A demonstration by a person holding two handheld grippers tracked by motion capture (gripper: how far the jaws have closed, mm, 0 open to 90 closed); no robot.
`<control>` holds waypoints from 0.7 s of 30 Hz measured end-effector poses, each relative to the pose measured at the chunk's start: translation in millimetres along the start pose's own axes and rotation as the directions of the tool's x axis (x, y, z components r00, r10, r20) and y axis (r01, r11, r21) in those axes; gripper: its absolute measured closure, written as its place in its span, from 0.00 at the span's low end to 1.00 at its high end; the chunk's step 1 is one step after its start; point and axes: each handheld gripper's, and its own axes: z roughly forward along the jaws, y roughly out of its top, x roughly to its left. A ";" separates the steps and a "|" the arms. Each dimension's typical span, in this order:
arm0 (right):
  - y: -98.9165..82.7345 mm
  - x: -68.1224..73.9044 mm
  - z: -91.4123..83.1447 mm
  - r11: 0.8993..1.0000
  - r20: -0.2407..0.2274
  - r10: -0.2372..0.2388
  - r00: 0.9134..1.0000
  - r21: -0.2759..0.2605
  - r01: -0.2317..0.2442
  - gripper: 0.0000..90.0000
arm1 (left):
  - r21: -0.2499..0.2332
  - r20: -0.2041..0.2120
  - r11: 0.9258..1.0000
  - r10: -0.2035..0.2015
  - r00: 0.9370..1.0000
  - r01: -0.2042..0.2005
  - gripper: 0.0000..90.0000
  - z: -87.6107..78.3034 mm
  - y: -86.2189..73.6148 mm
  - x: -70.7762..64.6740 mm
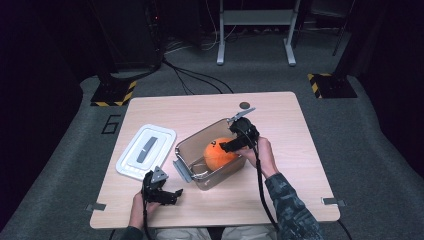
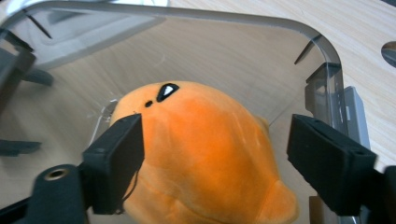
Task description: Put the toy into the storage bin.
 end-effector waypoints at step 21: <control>-21.7 -4.6 -30.5 0.996 0.027 0.003 1.000 -0.092 -0.001 0.03 | 0.000 0.000 1.000 0.000 1.000 0.000 0.04 0.0 0.0 0.0</control>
